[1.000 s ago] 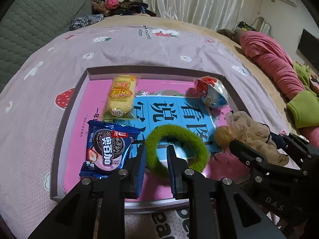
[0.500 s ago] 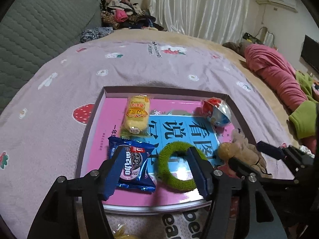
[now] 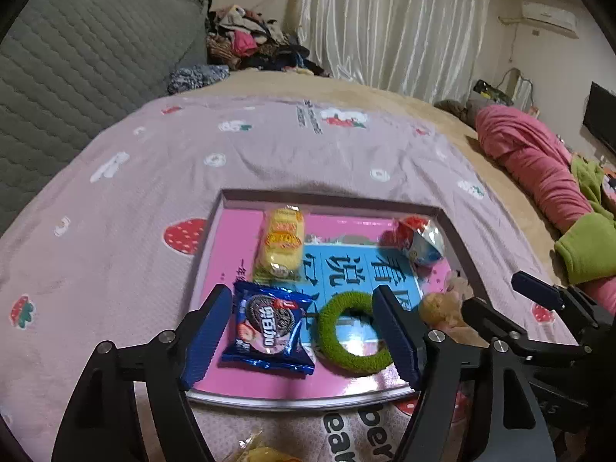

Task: Organize objects
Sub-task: 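Open the left tool releasing the green ring while the right tool releases the scrunchie, then raise both open tools up and away from the pink tray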

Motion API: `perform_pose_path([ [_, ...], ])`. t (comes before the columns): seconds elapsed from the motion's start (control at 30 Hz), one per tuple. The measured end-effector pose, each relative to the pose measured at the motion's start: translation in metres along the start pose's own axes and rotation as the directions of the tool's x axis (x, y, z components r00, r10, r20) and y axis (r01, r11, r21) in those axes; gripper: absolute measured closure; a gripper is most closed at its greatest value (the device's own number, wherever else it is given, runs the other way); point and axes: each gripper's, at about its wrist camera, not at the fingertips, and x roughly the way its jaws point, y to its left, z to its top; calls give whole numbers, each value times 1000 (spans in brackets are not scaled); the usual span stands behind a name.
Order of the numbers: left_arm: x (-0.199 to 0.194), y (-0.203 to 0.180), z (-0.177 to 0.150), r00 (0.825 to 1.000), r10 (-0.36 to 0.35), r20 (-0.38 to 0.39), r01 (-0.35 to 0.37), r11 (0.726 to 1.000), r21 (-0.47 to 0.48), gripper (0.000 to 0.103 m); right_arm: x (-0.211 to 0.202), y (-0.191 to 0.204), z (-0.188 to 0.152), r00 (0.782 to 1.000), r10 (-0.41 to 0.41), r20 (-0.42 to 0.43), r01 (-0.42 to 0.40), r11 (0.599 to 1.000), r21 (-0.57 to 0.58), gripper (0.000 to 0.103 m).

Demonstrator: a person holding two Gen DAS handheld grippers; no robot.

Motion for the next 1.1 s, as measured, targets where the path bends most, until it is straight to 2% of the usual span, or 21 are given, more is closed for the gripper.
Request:
perform_pose_path([
  [0.17,-21,5,5,999,23,46,-22,1000,-5,23,-30,3,8,994,47,95,-49,999,20,14],
  [0.3,-40,9,8,997,4,71,-3,1000,-14,22,-53,14,13,983,67,170,-71,997,17,13],
  [0.4,-61,11,9,994,22,110,-21,1000,-12,22,-69,20,13,975,86,206,-92,996,19,12],
  [0.47,-70,13,8,992,33,121,-33,999,-8,21,-78,21,12,973,99,206,-108,994,32,8],
  [0.7,-104,14,-10,994,36,99,-34,999,-14,20,-113,18,10,976,113,185,-132,987,92,7],
  [0.83,-130,4,-14,994,57,89,-59,998,21,20,-143,22,13,981,78,179,-95,992,86,7],
  [0.97,-163,-2,-17,996,31,82,-33,999,21,19,-172,29,17,983,22,182,-34,997,64,3],
  [1.1,-195,-1,-23,996,42,84,-44,999,19,18,-204,38,17,979,23,204,-34,998,52,2],
])
